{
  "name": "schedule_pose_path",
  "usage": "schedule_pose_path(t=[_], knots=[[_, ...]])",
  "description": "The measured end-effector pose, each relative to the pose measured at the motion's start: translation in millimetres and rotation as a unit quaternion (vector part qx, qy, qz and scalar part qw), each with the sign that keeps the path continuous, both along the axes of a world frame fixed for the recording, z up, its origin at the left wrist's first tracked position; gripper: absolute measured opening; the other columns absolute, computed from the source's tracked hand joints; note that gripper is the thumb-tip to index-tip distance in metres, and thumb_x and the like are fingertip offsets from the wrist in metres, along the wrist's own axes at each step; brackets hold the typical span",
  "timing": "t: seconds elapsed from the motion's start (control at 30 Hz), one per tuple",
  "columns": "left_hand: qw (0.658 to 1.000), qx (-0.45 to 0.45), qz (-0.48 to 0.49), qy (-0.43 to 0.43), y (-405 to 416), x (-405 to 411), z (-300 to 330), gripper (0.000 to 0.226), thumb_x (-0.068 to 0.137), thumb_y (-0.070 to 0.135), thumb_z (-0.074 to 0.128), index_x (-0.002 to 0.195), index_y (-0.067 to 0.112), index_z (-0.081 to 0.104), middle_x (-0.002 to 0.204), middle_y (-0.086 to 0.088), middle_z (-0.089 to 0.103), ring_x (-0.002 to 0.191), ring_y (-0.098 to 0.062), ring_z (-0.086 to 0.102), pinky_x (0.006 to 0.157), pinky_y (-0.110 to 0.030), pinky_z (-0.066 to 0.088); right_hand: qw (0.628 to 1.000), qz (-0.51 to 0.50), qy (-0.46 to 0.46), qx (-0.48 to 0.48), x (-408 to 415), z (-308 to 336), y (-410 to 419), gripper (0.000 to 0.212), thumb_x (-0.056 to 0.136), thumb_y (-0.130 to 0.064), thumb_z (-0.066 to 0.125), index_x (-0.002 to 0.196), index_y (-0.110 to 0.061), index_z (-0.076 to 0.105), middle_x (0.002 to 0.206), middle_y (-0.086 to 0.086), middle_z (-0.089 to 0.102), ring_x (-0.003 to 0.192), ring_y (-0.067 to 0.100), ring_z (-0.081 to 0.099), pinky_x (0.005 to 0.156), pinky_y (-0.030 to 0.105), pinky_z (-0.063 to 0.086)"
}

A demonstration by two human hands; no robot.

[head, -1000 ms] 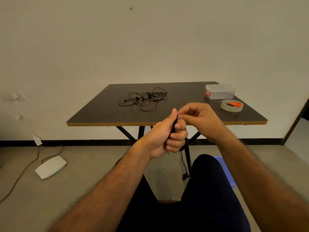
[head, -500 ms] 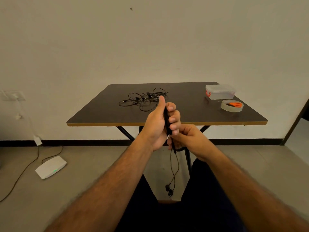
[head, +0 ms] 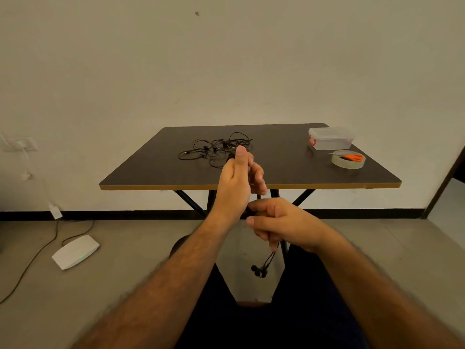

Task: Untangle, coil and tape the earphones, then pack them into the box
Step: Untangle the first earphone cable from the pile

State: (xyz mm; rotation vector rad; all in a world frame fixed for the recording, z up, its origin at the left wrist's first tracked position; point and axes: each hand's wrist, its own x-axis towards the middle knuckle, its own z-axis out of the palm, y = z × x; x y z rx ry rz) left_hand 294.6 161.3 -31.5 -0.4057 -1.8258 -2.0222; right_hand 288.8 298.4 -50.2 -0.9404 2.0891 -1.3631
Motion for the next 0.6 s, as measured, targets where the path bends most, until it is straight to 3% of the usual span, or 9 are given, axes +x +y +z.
schedule_pose_path(t=[0.17,0.23,0.3,0.4,0.5,0.6], knots=[[0.995,-0.085,0.056,0.002,-6,-6,-8,0.051,0.104,0.042,0.028,0.065,0.018,0.05,0.058,-0.002,0.053,0.054,-0.019,0.051,0.058,-0.035,0.046,0.991,-0.026,0.123,0.042,2,19,7,0.013,0.098,-0.017,0.057,0.097,-0.011,0.068,0.061,0.001,0.056,0.056,0.011,0.054,0.062,0.027,0.054],[0.988,-0.139,0.065,-0.017,-9,-8,-13,0.052,0.106,0.041,0.027,0.067,0.014,0.05,0.06,-0.005,0.053,0.056,-0.016,0.05,0.058,-0.033,0.045,0.984,-0.046,0.166,0.047,1,27,10,0.013,0.097,-0.02,0.058,0.096,-0.013,0.069,0.063,0.004,0.06,0.059,0.017,0.058,0.063,0.03,0.056],[0.985,-0.159,0.052,-0.051,-10,-8,-16,0.05,0.106,0.042,0.027,0.073,0.012,0.051,0.058,-0.002,0.051,0.051,-0.011,0.048,0.049,-0.026,0.043,0.974,-0.063,0.208,0.064,-1,35,12,0.011,0.095,-0.022,0.06,0.093,-0.018,0.071,0.071,0.003,0.068,0.065,0.021,0.063,0.066,0.035,0.057],[0.985,-0.139,-0.021,-0.1,-10,-7,-17,0.05,0.106,0.042,0.024,0.081,0.007,0.05,0.055,-0.001,0.043,0.039,-0.007,0.038,0.037,-0.018,0.031,0.954,-0.082,0.273,0.095,-7,42,16,0.01,0.092,-0.022,0.064,0.09,-0.023,0.074,0.078,-0.003,0.071,0.072,0.017,0.066,0.074,0.038,0.057],[0.971,-0.159,-0.111,-0.143,-8,-3,-17,0.058,0.103,0.053,0.017,0.08,0.011,0.05,0.057,-0.003,0.042,0.039,-0.006,0.03,0.037,-0.017,0.024,0.943,-0.091,0.308,0.084,-12,52,21,0.007,0.088,-0.015,0.068,0.086,-0.019,0.074,0.078,-0.008,0.071,0.074,0.007,0.066,0.075,0.029,0.056],[0.95,-0.133,-0.195,-0.203,-7,0,-19,0.061,0.095,0.067,0.011,0.073,0.02,0.042,0.055,0.004,0.035,0.044,-0.007,0.021,0.043,-0.022,0.015,0.955,-0.094,0.281,0.018,-20,61,27,0.006,0.086,-0.007,0.07,0.088,-0.013,0.072,0.077,-0.001,0.073,0.071,0.005,0.068,0.071,0.02,0.055]])
